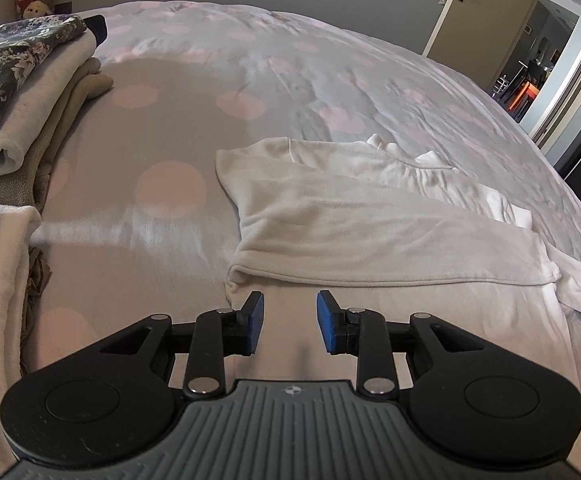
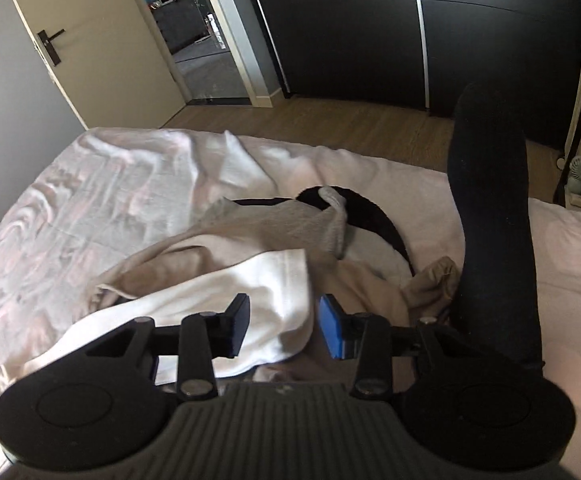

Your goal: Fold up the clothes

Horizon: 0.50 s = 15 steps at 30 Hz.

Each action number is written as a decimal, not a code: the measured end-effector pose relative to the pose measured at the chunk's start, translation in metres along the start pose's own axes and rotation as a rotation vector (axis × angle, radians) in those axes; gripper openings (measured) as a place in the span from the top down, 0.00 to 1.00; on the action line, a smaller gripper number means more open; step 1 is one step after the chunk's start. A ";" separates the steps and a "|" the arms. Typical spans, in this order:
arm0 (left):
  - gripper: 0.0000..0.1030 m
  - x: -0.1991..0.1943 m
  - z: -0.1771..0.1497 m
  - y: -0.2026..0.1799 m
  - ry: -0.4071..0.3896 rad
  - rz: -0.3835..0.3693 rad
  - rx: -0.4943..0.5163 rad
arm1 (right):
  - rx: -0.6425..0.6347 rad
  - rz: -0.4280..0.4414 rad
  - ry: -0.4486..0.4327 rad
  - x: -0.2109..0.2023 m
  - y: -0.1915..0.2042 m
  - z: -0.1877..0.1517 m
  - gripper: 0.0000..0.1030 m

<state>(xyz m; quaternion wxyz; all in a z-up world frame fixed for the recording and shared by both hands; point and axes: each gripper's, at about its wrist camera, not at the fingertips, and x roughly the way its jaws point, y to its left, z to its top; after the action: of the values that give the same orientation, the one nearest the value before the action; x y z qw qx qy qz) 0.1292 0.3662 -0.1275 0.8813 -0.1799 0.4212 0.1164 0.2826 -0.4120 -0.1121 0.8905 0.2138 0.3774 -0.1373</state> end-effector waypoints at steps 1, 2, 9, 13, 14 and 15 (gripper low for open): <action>0.73 0.000 -0.001 0.000 0.004 0.005 -0.004 | 0.002 -0.002 0.006 0.006 -0.002 0.000 0.58; 0.73 0.000 -0.002 -0.001 0.008 0.009 -0.008 | 0.003 -0.005 0.011 0.012 -0.003 0.001 0.58; 0.73 -0.002 -0.006 -0.001 0.017 0.027 -0.026 | -0.022 0.005 0.016 0.029 -0.005 0.001 0.87; 0.73 -0.007 -0.006 -0.003 0.008 0.012 -0.026 | -0.058 -0.009 -0.042 0.009 0.001 0.009 0.93; 0.73 -0.009 -0.006 -0.003 0.002 0.005 -0.028 | -0.056 -0.010 -0.054 0.003 0.003 0.013 0.93; 0.73 -0.012 -0.005 -0.002 -0.005 -0.003 -0.032 | -0.055 -0.008 -0.068 -0.004 0.006 0.019 0.95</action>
<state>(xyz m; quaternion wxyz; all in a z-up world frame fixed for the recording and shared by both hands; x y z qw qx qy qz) 0.1185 0.3610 -0.1203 0.8797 -0.1942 0.4166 0.1221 0.2941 -0.4159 -0.0955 0.9079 0.1830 0.3512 -0.1375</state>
